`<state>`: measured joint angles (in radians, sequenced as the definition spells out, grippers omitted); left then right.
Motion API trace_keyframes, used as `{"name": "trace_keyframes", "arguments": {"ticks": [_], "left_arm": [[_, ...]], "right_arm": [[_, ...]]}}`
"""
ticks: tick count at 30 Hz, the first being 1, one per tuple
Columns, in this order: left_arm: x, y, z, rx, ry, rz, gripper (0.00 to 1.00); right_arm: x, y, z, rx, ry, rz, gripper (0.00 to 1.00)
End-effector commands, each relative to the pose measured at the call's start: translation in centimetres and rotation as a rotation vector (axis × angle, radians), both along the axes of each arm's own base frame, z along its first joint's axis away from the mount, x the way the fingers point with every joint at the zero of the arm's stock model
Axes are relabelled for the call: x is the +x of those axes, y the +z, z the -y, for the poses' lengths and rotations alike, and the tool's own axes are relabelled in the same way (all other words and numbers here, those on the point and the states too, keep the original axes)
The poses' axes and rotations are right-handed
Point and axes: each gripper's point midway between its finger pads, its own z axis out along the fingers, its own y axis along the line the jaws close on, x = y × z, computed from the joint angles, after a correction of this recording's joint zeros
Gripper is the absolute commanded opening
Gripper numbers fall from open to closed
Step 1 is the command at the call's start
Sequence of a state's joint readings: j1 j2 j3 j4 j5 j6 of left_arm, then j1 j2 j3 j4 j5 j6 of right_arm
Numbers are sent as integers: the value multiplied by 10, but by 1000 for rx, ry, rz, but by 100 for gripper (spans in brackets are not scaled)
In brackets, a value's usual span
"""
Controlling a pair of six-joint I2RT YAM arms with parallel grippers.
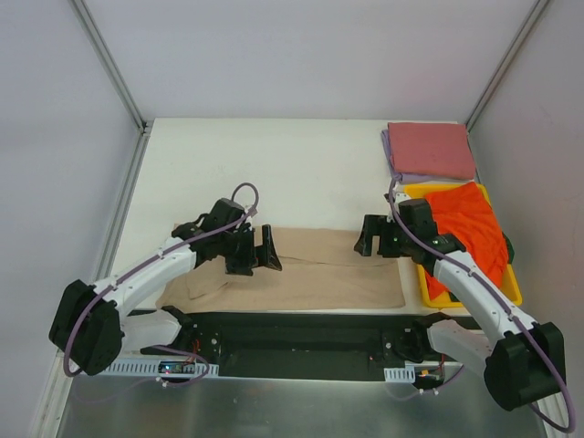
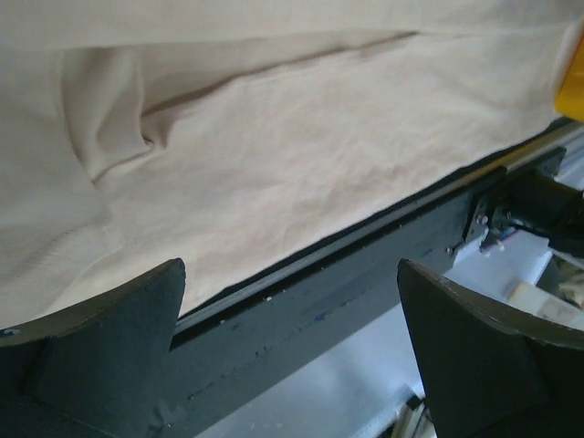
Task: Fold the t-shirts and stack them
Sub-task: Fold the other side of the tshirt into a rectangle
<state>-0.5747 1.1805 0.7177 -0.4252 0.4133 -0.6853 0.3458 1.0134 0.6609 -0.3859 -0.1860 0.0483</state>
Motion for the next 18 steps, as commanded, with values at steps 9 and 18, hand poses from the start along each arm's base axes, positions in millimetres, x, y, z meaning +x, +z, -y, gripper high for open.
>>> {"name": "trace_keyframes", "arguments": {"ticks": [9, 18], "left_arm": [[24, -26, -49, 171, 257, 21, 99], [1, -61, -42, 165, 194, -127, 99]], "right_arm": [[7, -4, -14, 20, 67, -21, 96], [8, -12, -10, -3, 52, -41, 96]]}}
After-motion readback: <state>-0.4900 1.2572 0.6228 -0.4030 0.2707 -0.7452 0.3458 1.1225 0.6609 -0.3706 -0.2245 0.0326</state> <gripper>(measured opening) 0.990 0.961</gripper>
